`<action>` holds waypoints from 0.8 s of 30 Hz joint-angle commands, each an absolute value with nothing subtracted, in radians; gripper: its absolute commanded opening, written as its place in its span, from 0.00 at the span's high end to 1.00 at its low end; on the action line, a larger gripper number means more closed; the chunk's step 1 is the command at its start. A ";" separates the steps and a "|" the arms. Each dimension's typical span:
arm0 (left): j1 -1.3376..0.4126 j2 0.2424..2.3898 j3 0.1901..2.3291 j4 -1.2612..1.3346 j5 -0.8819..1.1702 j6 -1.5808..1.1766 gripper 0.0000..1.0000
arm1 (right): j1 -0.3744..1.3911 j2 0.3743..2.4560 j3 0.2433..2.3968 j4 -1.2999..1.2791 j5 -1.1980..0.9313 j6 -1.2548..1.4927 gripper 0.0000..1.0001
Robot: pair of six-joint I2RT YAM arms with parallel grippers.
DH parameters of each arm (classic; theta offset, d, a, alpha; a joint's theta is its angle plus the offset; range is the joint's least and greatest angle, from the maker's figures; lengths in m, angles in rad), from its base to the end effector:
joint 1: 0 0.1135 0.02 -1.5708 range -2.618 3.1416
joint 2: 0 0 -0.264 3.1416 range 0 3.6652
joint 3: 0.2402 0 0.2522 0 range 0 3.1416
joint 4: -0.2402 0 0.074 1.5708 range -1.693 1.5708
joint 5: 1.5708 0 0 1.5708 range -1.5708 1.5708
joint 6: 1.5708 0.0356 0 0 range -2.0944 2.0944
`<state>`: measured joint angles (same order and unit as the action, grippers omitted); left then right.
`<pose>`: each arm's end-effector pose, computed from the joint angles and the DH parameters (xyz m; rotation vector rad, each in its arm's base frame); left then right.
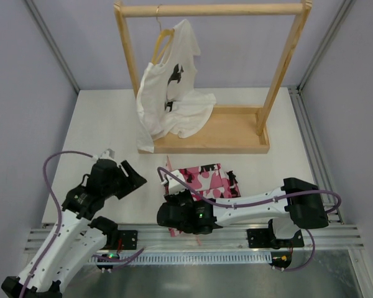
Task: Place the trousers on the hanger
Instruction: Pass the hanger from the left arm to the right, then hang the hanger with trousers onto the clothesline
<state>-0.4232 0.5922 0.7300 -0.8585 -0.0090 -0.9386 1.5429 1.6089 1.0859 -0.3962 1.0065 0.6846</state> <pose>0.1074 -0.0480 0.2816 -0.6140 2.3107 -0.6729 0.0392 0.3277 0.2330 -0.4885 1.9518 0.1191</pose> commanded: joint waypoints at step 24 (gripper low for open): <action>-0.574 0.942 0.333 -0.160 0.175 -1.057 0.29 | 1.531 1.486 0.999 -0.333 1.046 0.873 0.96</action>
<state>-0.5568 0.8814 0.2951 -0.2573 0.1967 -1.0691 1.5410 1.5333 1.0000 -0.3744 0.9985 0.8196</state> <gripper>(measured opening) 0.706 0.056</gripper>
